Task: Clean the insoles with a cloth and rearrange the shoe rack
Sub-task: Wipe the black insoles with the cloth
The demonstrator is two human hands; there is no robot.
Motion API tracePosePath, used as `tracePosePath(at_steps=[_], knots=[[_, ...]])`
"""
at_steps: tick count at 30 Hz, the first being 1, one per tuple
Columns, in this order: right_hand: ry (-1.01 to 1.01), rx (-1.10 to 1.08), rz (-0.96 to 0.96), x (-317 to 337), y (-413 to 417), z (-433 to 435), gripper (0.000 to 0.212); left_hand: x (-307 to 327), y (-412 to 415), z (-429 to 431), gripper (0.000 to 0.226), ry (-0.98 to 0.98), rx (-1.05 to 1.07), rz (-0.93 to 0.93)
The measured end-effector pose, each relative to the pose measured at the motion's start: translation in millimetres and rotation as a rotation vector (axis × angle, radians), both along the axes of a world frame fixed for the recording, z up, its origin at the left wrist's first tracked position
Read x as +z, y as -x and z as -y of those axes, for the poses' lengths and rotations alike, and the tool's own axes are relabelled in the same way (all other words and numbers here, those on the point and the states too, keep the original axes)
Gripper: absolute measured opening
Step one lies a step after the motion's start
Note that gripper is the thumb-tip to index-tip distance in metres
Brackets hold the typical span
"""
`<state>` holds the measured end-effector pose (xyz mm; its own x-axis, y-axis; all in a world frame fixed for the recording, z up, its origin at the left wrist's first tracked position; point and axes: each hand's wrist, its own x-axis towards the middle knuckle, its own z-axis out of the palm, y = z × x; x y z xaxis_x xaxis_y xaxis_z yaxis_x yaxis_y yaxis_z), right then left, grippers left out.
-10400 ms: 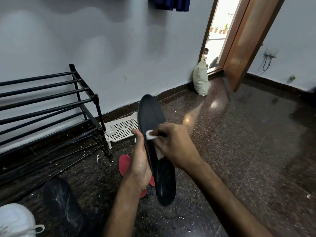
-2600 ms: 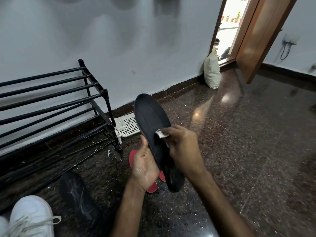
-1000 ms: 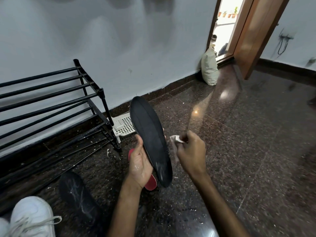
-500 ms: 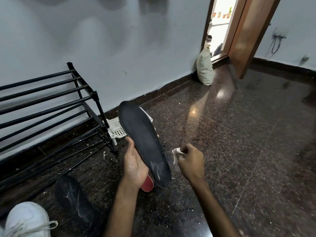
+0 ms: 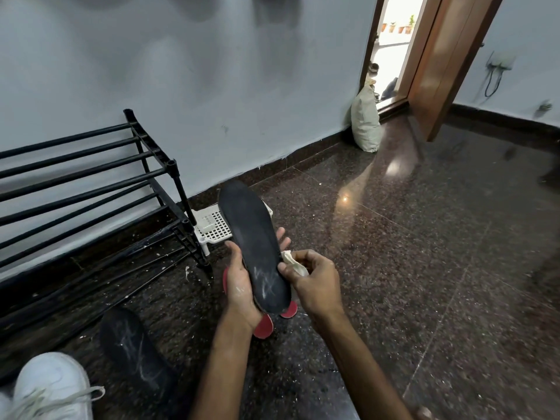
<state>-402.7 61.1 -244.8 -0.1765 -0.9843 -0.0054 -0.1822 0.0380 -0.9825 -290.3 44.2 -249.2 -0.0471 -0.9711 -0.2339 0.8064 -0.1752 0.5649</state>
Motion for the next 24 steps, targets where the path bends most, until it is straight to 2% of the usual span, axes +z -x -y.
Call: tracePosePath(at_steps=[2, 3, 5, 7, 10, 11, 15, 16, 18, 20, 22, 24], knots=[[0.074, -0.037, -0.007, 17.0, 0.8, -4.3, 0.010, -2.2, -7.3, 1.4, 0.091, 0.051, 0.047, -0.054], [0.148, -0.078, -0.071, 27.8, 4.6, -6.2, 0.012, -3.5, -11.6, 2.1, 0.089, 0.077, 0.065, -0.071], [0.387, -0.134, -0.316, 48.6, 10.4, -8.6, 0.015, 0.0, -17.5, 0.8, 0.082, 0.112, 0.074, -0.093], [0.557, -0.064, -0.529, 58.3, 3.8, -10.9, 0.015, 8.6, -17.5, -2.6, 0.082, 0.144, 0.025, -0.130], [0.521, 0.097, -0.792, 47.9, -23.3, -16.8, 0.015, 19.3, -10.7, -9.2, 0.090, 0.130, -0.037, -0.106], [0.516, 0.117, -0.795, 42.7, -29.3, -19.2, 0.016, 21.2, -8.4, -10.2, 0.093, 0.130, -0.027, -0.060], [0.496, 0.224, -0.474, 42.3, -30.8, -17.5, 0.017, 20.6, -9.9, -11.9, 0.102, 0.149, -0.006, -0.049], [0.467, 0.291, -0.478, 45.0, -28.7, -16.7, 0.017, 19.8, -12.3, -11.0, 0.102, 0.157, -0.001, -0.062], [0.403, 0.367, -0.645, 50.5, -24.6, -15.9, 0.016, 19.4, -17.5, -9.0, 0.101, 0.173, 0.001, -0.098], [0.350, 0.272, -0.851, 52.9, -20.1, -17.9, 0.018, 20.5, -19.4, -8.9, 0.099, 0.187, 0.006, -0.096], [0.347, 0.108, -0.828, 54.2, -18.8, -20.9, 0.020, 21.0, -16.1, -10.4, 0.097, 0.166, 0.006, -0.056], [0.429, 0.026, -0.669, 56.8, -26.8, -23.1, 0.017, 22.4, -10.1, -12.5, 0.094, 0.145, -0.007, 0.000]])
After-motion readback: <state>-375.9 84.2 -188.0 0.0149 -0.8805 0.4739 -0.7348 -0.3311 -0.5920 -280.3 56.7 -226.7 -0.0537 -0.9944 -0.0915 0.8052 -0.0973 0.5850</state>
